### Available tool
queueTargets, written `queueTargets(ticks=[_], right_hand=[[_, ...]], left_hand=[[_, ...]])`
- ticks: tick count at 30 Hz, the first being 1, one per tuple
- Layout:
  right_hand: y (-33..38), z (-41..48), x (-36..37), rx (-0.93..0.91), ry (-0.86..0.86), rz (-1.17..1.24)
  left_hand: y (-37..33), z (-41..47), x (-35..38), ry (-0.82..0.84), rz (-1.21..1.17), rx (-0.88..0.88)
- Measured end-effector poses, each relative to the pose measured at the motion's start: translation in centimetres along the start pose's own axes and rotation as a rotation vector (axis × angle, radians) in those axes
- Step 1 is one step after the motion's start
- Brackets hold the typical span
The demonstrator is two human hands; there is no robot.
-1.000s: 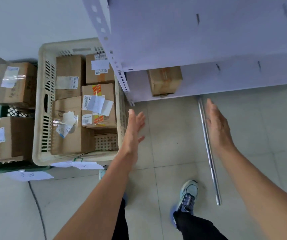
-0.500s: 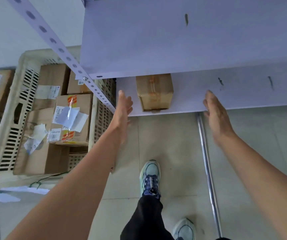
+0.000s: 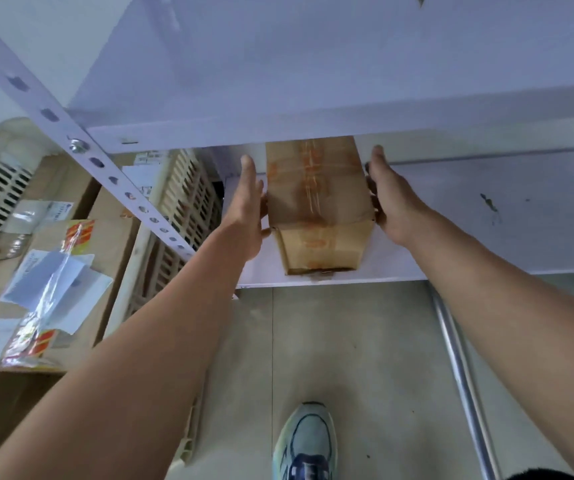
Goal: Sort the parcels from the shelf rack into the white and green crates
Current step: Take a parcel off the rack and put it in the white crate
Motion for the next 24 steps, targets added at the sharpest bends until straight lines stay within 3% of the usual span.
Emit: queueTargets(ticks=[5, 15, 24], right_hand=[[-1.0, 0.3, 0.1, -0.042, 0.038, -0.013], [-1.5, -2.2, -1.1, -0.245, -0.057, 0.220], [-6.1, -2.8, -1.8, -0.170, -0.100, 0.114]], left_hand=[[0.9, 0.7, 0.1, 0.098, -0.008, 0.082], [1.6, -1.5, -0.1, 0.014, -0.152, 0.264], [5.9, -2.0, 0.4, 0.076, -0.163, 0.166]])
Point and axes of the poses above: each hand's wrist, its own z-axis towards the middle knuckle, its own x-axis out of the palm, y = z × x, the point moved 1 cm from there along z, towards the middle knuckle, and after that the axes turned 2 degrees about -x, right-handed, at the moved point
